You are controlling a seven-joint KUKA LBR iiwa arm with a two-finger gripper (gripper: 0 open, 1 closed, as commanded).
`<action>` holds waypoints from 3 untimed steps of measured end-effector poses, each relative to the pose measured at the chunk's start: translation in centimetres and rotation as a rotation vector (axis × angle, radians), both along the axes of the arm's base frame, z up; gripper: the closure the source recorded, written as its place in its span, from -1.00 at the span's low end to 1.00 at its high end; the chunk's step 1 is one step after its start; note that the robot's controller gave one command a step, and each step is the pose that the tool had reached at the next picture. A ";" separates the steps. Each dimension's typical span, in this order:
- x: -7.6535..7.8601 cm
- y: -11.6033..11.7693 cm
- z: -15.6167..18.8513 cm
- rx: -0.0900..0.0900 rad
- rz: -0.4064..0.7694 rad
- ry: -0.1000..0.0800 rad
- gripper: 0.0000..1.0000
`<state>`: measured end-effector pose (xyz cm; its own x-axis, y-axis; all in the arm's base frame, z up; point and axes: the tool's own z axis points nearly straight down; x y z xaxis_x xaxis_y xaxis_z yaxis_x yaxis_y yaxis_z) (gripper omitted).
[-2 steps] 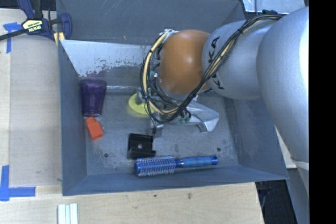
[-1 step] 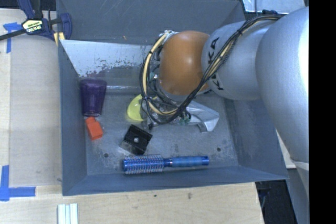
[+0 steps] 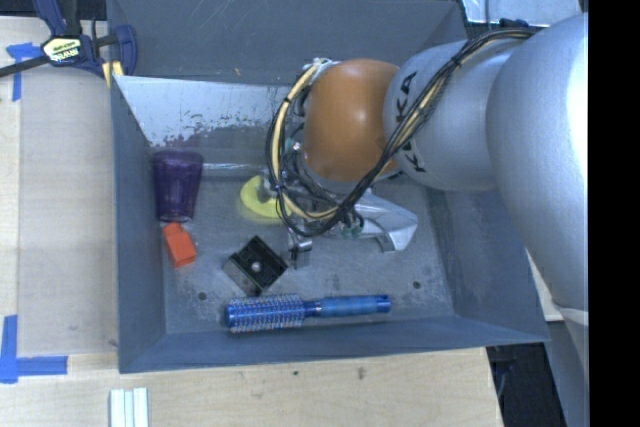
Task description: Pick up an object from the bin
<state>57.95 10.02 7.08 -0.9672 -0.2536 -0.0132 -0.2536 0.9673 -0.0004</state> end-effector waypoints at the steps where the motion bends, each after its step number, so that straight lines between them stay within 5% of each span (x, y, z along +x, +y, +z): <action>1: 0.0 0.0 0.0 0.000 0.000 0.000 1.00; 2: 0.0 0.0 0.0 0.000 0.000 0.001 -1.00; 3: 0.0 0.0 0.0 0.000 -0.001 0.000 1.00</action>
Offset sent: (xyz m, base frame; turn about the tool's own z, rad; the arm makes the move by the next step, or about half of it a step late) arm 0.0000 0.0000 0.0000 0.0000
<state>57.95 10.04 7.11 -0.9674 -0.2530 -0.0133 -0.2531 0.9674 -0.0001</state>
